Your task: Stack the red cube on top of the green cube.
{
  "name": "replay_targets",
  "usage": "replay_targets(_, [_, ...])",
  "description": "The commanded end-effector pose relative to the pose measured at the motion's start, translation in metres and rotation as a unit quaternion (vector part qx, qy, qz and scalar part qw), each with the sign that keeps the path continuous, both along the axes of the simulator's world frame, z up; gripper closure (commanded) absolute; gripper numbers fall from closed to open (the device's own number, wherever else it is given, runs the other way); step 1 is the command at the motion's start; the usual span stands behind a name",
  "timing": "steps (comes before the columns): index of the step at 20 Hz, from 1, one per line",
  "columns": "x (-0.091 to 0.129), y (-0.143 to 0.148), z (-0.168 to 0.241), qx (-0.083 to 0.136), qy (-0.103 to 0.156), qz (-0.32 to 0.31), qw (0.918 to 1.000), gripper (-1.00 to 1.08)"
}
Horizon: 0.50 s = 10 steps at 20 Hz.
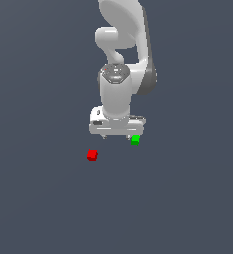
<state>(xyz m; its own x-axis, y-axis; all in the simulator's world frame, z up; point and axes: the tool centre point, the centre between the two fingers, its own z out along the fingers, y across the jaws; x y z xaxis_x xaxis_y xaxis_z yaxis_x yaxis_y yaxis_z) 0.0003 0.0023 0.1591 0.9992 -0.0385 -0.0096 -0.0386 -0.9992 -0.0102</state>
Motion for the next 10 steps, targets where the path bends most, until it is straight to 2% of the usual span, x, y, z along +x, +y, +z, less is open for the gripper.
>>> replay_targets(1, [0.000, 0.000, 0.000, 0.000, 0.000, 0.000, 1.0000, -0.92])
replay_targets(5, [0.001, -0.007, -0.005, 0.000, 0.000, -0.003, 1.0000, -0.92])
replay_targets(10, [0.004, -0.034, -0.026, -0.002, -0.001, -0.015, 0.9999, -0.92])
